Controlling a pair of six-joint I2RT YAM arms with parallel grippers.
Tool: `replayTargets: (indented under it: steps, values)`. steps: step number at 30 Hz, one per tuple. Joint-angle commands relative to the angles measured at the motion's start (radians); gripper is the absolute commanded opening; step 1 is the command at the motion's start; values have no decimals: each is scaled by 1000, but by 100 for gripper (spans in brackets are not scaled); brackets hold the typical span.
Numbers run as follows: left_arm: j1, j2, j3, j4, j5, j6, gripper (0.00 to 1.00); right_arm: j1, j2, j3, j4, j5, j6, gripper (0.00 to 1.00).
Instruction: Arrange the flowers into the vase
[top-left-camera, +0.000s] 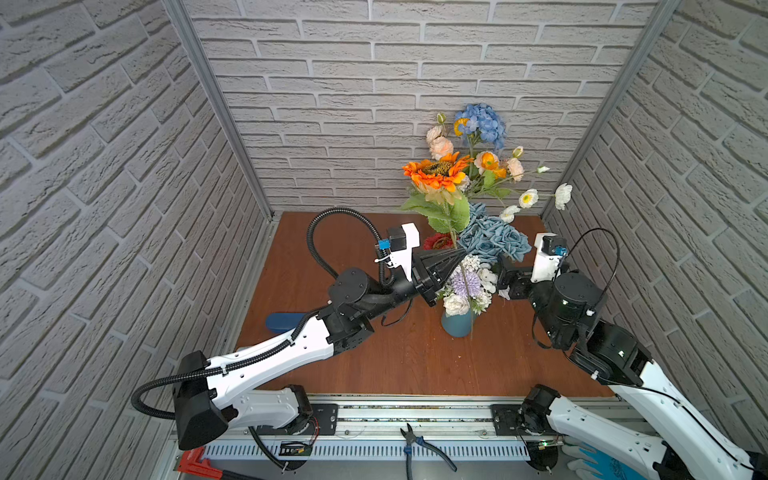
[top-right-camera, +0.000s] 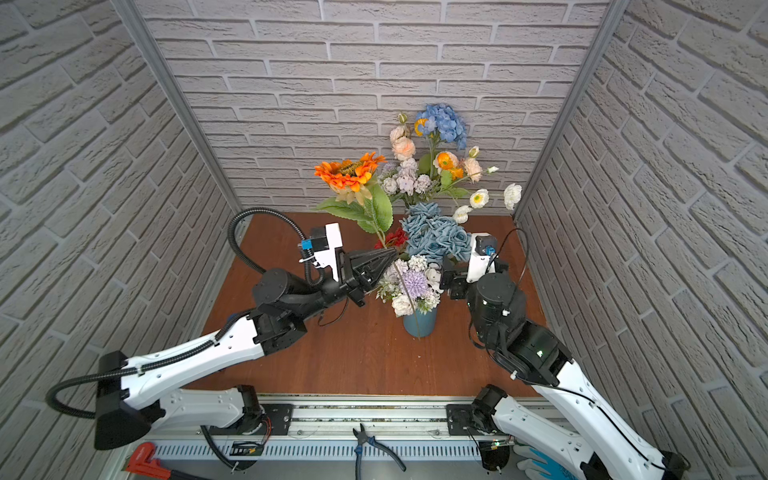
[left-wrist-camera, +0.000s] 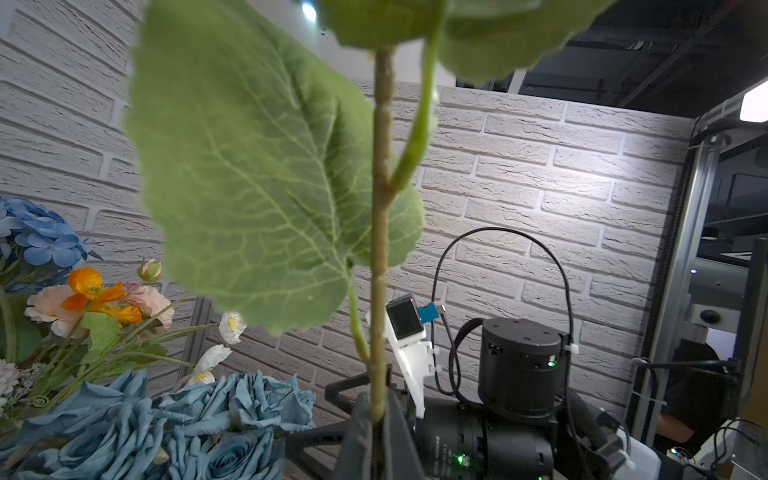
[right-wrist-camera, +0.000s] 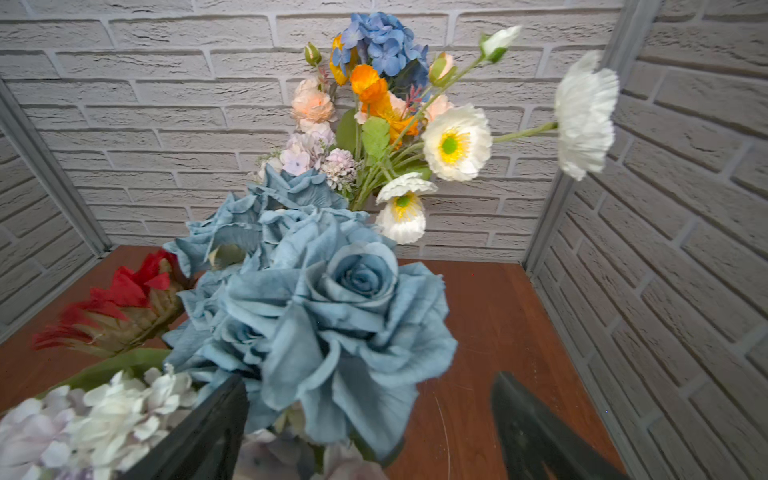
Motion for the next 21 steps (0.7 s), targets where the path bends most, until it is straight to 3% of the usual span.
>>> replayTargets:
  steps: [1,8,11,16,21]
  values:
    - [-4,2,31,16,-9,38,0,-43,-54,-24,-67,81,62,90]
    - [-4,2,15,-70,-79,102,0,-183,-135,-162,-98,52,177,90]
    - [-1,-14,10,-112,-125,154,0,-282,-123,-221,-73,-79,217,90]
    - [25,-26,1,-150,-168,203,0,-449,-40,-292,46,-452,228,86]
    - [48,-44,-5,-170,-175,207,0,-456,-33,-282,50,-582,192,81]
